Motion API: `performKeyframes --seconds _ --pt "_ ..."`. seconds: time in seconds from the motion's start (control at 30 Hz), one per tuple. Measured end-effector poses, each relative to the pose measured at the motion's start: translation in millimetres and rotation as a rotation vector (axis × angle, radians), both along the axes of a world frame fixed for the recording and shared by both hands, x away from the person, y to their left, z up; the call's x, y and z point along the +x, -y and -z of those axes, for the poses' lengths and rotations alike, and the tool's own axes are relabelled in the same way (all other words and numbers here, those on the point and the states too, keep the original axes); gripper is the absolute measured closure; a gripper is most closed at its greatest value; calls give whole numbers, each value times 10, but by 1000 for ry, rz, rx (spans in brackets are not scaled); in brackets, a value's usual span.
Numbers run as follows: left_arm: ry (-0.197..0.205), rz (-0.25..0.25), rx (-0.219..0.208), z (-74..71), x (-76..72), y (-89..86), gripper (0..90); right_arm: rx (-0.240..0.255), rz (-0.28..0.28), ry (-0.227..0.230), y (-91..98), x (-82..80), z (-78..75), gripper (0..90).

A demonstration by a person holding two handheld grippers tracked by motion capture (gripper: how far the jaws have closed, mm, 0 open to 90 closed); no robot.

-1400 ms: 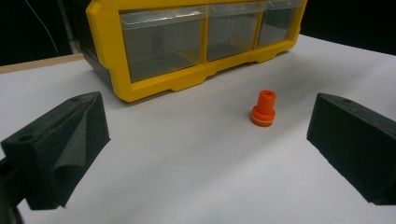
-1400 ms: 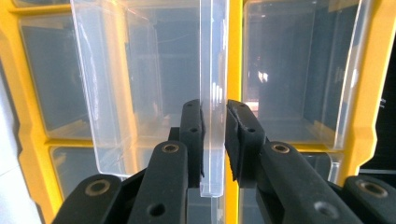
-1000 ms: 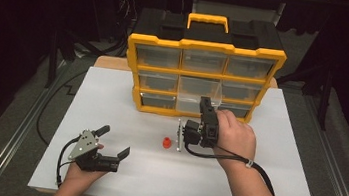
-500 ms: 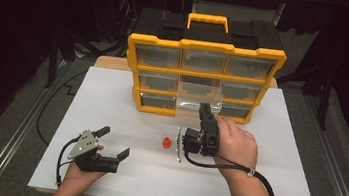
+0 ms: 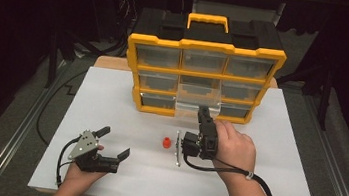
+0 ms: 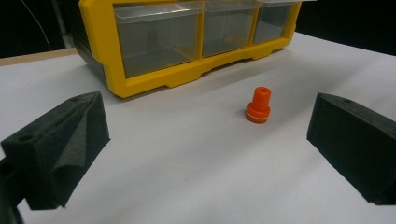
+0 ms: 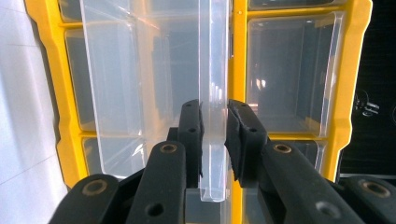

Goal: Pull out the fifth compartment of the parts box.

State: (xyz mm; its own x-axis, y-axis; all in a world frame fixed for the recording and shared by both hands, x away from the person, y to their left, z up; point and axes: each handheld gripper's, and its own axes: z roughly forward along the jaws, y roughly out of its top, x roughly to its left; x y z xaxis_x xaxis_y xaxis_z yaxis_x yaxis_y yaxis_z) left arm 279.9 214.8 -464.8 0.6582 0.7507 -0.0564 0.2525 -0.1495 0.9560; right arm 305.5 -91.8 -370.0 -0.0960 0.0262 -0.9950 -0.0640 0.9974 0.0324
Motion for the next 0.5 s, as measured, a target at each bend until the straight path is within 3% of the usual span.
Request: performKeyframes --seconds 0.5 --pt "4 0 -1 -8 -8 -12 3 -5 11 7 -8 6 10 765"
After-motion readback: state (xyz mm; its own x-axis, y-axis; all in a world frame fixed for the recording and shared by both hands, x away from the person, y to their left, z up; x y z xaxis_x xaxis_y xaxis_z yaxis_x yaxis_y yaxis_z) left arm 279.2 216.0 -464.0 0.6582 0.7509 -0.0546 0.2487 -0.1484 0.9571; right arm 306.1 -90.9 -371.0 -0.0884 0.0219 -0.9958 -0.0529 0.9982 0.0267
